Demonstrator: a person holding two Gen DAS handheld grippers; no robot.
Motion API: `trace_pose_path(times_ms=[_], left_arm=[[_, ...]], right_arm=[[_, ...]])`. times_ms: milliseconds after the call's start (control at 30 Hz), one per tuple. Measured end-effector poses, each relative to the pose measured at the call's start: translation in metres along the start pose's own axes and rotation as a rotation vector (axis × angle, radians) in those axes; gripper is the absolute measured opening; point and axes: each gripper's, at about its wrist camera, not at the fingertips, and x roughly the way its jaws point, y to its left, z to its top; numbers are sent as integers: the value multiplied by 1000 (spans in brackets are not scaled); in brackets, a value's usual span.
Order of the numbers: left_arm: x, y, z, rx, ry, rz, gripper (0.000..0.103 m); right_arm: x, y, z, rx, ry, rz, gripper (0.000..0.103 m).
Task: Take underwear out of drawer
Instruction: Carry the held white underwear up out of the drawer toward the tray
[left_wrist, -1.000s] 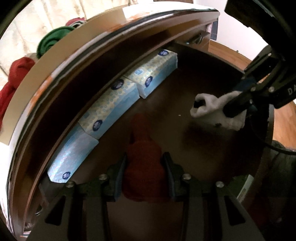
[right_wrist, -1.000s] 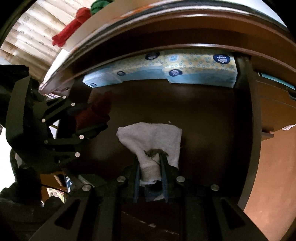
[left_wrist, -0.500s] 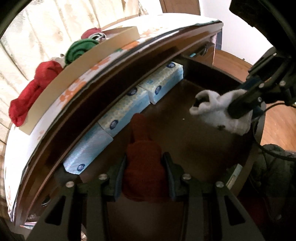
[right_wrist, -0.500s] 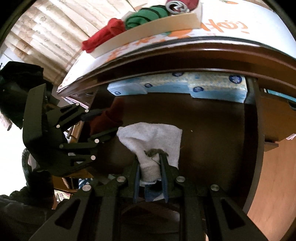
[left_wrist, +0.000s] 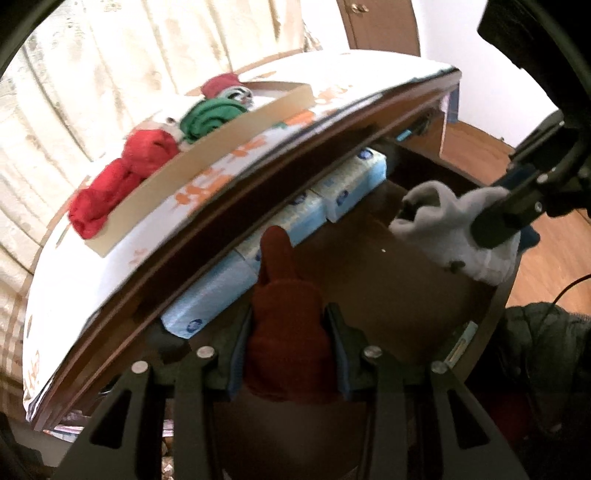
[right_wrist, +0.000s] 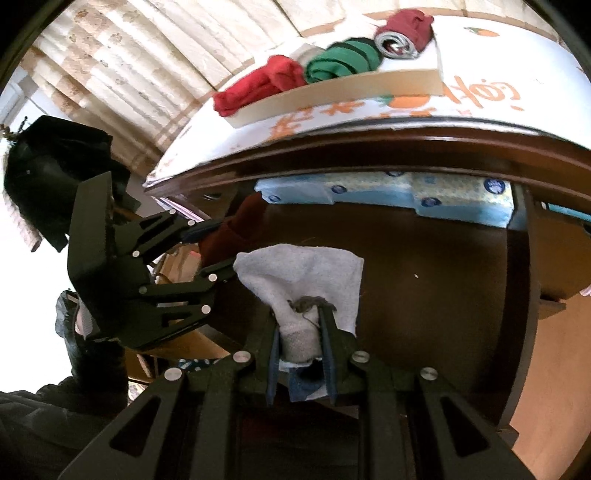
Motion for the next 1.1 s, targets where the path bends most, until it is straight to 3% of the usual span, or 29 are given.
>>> trace_pose_path(times_ms=[600, 1100], left_arm=[[-48, 50, 41, -156, -181, 162, 38], [-37, 78, 92, -270, -264, 249, 38]], right_arm=[[-38, 44, 55, -81, -197, 104, 22], [-73, 37, 107, -70, -393, 70, 22]])
